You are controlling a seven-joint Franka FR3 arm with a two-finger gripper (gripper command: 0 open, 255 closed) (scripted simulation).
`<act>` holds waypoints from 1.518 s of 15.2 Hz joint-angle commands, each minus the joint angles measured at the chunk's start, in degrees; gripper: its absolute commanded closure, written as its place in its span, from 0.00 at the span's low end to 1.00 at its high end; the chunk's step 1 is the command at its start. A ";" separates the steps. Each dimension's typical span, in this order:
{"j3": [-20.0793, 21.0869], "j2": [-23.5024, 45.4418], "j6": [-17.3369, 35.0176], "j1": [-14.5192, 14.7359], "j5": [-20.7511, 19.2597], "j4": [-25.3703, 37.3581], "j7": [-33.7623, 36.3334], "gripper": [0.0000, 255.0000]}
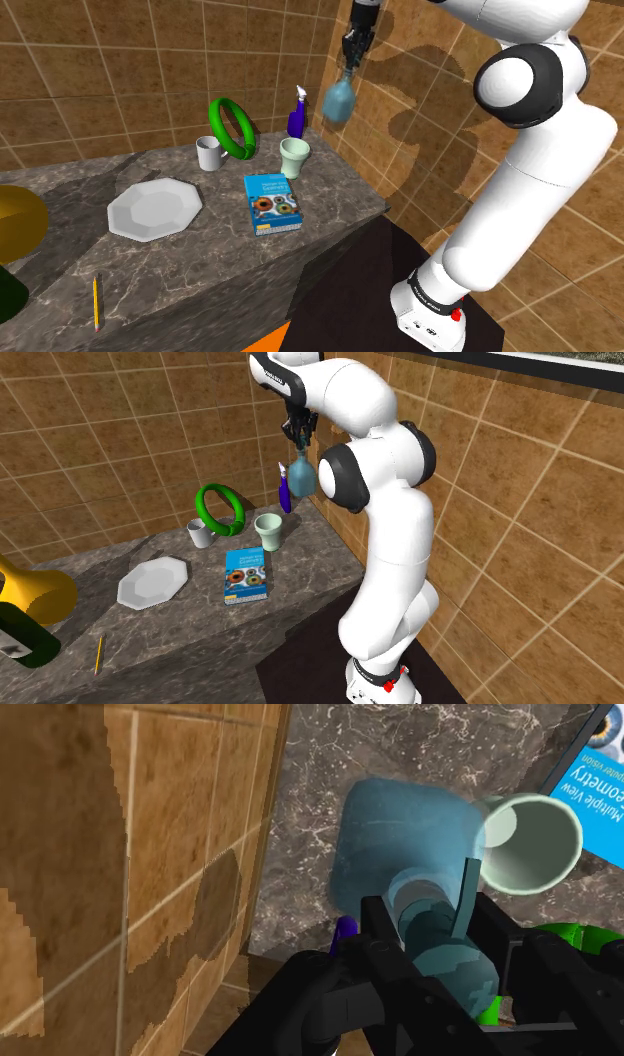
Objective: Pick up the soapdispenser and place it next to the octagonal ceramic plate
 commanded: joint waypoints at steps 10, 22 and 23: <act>-0.42 6.63 -11.70 -1.06 1.18 18.37 -2.00 1.00; 5.62 -4.07 -1.94 8.56 -1.23 -3.76 13.81 1.00; 6.20 -4.47 -1.29 9.28 -1.28 -4.97 15.19 1.00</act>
